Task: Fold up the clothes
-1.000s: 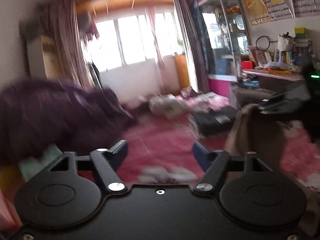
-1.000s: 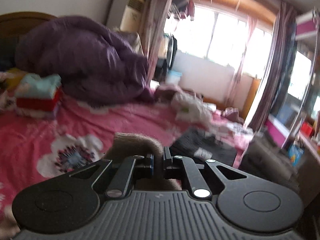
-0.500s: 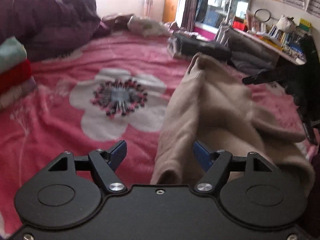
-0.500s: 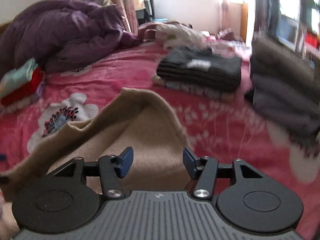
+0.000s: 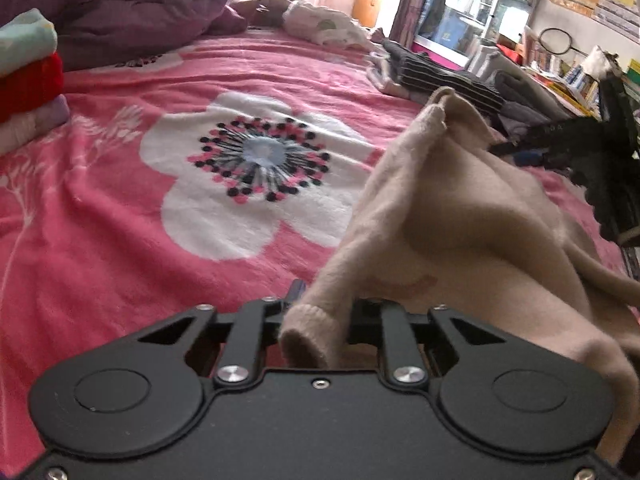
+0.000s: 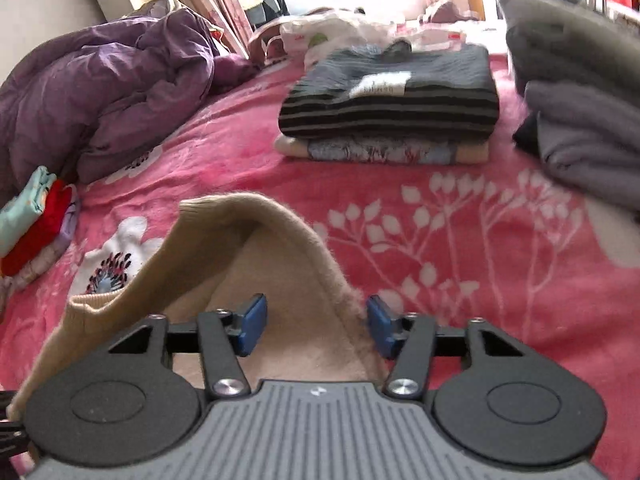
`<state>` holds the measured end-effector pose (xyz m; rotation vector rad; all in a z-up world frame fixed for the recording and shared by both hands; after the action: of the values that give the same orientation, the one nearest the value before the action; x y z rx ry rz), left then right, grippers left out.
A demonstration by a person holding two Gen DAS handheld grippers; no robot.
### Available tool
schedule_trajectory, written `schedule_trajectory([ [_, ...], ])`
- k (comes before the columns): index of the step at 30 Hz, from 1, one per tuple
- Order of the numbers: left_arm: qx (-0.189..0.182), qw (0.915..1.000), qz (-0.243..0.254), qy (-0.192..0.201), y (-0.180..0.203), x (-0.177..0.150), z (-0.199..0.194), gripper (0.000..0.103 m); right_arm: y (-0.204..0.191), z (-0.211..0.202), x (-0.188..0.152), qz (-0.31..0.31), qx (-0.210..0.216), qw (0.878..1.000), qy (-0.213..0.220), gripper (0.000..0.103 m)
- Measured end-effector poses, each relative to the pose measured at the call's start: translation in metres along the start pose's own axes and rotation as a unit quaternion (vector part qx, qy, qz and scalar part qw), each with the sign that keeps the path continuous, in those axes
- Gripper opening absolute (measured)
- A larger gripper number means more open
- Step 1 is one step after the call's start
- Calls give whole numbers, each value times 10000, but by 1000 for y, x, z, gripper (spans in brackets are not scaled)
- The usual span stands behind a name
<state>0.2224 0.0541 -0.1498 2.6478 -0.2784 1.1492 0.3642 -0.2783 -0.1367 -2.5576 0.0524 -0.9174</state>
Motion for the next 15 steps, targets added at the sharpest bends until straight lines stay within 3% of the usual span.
schedule_trajectory([
  [2,114,9998,108,145,-4,15,-3,8,4,2,-3,104,155,9998,-64,15],
  [7,399,9972,379,508,-14,52,-11,6,5,-19,-2,101,343,9990,275,12],
  [15,787,9875,941,992,-29,124,-14,6,-5,-61,42,-324,126,9938,1055,11],
])
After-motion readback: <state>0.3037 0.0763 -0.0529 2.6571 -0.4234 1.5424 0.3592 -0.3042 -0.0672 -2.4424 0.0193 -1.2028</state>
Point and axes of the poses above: each gripper's, at about its wrist camera, not at the fingertips, and z roughly the way its jaws point, y to its right, x to its top, the point moved 5 cm from there along z, roughly the way its jaws point, and after that the axes turned 5 degrees about z, right-handed, at the moved point
